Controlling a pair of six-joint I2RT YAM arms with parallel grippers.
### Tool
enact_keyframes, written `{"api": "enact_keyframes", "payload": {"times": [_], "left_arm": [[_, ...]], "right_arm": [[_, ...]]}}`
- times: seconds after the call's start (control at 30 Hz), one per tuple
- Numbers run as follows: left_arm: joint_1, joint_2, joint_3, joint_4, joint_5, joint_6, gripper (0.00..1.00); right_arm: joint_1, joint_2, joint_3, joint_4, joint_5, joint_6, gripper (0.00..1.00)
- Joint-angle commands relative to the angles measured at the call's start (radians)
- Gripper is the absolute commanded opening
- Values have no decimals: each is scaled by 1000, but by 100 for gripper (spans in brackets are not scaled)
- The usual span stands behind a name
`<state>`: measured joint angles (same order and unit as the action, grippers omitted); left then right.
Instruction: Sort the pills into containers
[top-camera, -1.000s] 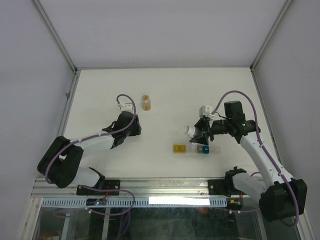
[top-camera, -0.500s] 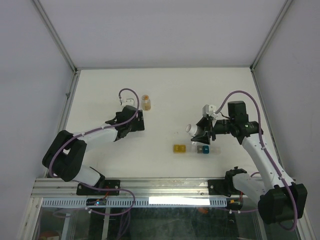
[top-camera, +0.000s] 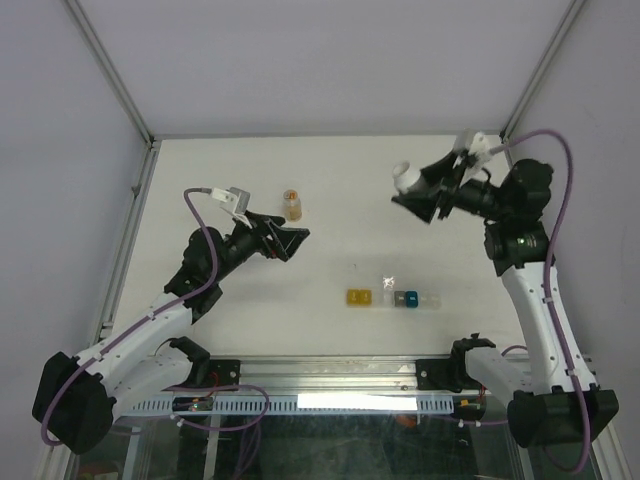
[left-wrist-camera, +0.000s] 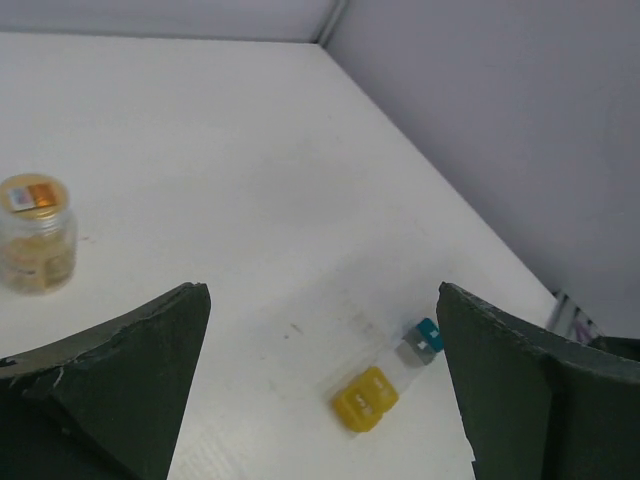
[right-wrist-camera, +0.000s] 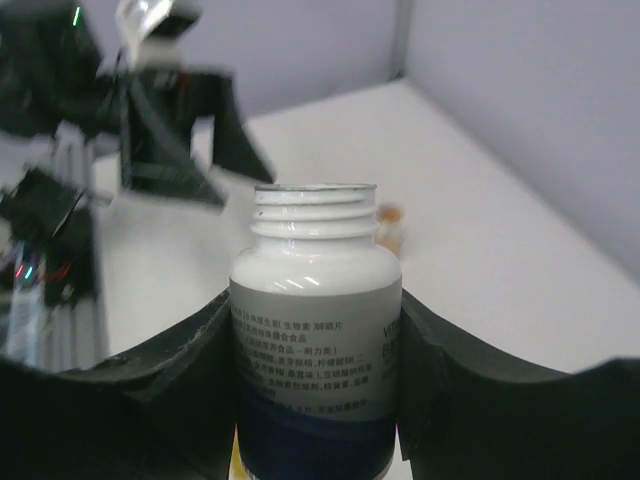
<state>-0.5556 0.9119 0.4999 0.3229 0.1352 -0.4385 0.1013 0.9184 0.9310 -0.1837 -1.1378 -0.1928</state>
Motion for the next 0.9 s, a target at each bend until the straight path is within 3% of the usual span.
{"api": "enact_keyframes", "payload": {"times": [0.0, 0.07, 0.1, 0.13, 0.17, 0.2, 0.27, 0.3, 0.33, 0.43, 0.47, 0.5, 0.53, 0.57, 0.6, 0.63, 0.7, 0.73, 0.8, 0.87], "left_arm": [[1, -16, 24, 181, 230, -64, 99], [0, -38, 33, 179, 262, -81, 99], [0, -56, 32, 176, 271, -84, 99], [0, -76, 26, 177, 276, -84, 99], [0, -96, 16, 186, 279, -85, 99], [0, -108, 4, 203, 281, -89, 99], [0, -117, -13, 248, 292, -108, 99], [0, -112, -11, 265, 312, -120, 99], [0, -105, -5, 269, 328, -130, 99], [0, -99, 7, 265, 373, -133, 99], [0, -101, 0, 272, 381, -126, 99], [-1, -97, -15, 293, 388, -122, 99], [0, -90, -30, 324, 395, -123, 99], [-2, -79, -41, 358, 405, -134, 99], [-5, -68, -50, 389, 414, -146, 99], [-11, -58, -58, 409, 423, -148, 99], [-21, -54, -77, 413, 409, -132, 99], [-23, -55, -86, 408, 392, -121, 99], [-22, -56, -111, 406, 363, -108, 99], [-22, -49, -141, 434, 352, -107, 99]], "right_arm": [[-58, 119, 242, 661, 196, 811, 0], [-39, 139, 181, 1158, 101, 1237, 0], [-26, 133, 126, 1441, 81, 1400, 0], [-25, 113, 109, 1611, 74, 1481, 0], [-31, 78, 110, 1619, 74, 1445, 0], [-49, 40, 123, 1506, 95, 1332, 0], [-94, 18, 221, 970, 211, 1047, 0], [-122, 53, 291, 808, 244, 998, 0], [-134, 82, 296, 864, 233, 1069, 0], [-95, 144, 156, 1766, 139, 1626, 0], [-99, 122, 148, 1750, 126, 1612, 0], [-137, 72, 153, 1489, 126, 1448, 0], [-161, 23, 181, 1085, 178, 1189, 0], [-162, 22, 233, 833, 177, 947, 0], [-161, 42, 247, 795, 97, 891, 0], [-158, 53, 197, 918, -1, 959, 0], [-141, 48, 38, 1331, -166, 1145, 0], [-140, 32, -27, 1423, -246, 1141, 0], [-143, -31, -111, 1280, -409, 904, 0], [-161, -112, -153, 796, -506, 488, 0]]}}
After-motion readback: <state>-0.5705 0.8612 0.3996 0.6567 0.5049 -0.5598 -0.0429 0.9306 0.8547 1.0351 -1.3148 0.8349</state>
